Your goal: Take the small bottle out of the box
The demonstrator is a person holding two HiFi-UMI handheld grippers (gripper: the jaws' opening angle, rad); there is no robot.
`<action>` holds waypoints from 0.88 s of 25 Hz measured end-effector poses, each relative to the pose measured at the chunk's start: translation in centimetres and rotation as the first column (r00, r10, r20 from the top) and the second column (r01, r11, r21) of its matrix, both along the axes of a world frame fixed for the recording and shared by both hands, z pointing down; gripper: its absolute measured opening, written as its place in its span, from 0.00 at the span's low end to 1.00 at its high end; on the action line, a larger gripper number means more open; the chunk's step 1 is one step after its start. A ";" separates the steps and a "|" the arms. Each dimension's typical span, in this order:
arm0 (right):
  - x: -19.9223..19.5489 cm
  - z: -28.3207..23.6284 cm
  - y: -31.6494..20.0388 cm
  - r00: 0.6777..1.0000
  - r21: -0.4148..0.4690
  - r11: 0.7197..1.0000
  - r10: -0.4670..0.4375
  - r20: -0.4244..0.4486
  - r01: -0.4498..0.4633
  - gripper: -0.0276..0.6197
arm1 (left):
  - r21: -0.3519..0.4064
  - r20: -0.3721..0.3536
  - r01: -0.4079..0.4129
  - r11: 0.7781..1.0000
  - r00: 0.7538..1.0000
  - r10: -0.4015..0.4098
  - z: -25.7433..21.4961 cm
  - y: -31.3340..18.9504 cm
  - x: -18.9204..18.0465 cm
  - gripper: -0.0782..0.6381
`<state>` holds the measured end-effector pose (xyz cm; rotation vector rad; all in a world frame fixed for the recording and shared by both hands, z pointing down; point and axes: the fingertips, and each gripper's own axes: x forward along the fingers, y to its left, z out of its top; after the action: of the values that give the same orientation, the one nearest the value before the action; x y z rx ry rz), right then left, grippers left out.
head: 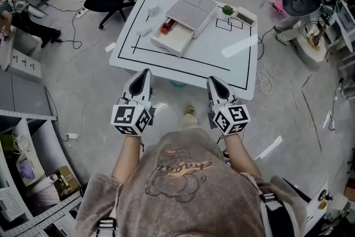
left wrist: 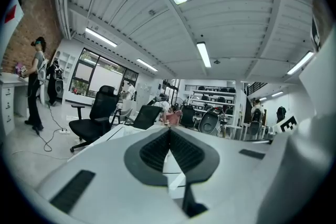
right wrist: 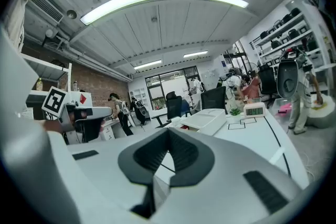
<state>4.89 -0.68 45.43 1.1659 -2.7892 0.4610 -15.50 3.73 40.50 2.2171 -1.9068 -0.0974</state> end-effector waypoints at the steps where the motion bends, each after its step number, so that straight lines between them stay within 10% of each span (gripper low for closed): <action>1: 0.1 -0.1 -1.0 1.000 -0.002 1.000 -0.002 0.001 0.002 0.04 | -0.004 -0.001 0.005 1.000 1.000 -0.005 0.0 -0.9 0.1 0.12; 22: 1.5 -0.1 -17.0 0.997 -0.018 0.997 -0.072 0.010 0.073 0.04 | -0.004 -0.024 0.099 0.995 0.995 -0.099 -0.5 -14.7 0.2 0.12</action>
<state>6.35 -17.63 45.31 1.0575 -2.8180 0.4858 -15.29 -11.01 39.98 2.1087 -2.0024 -0.1362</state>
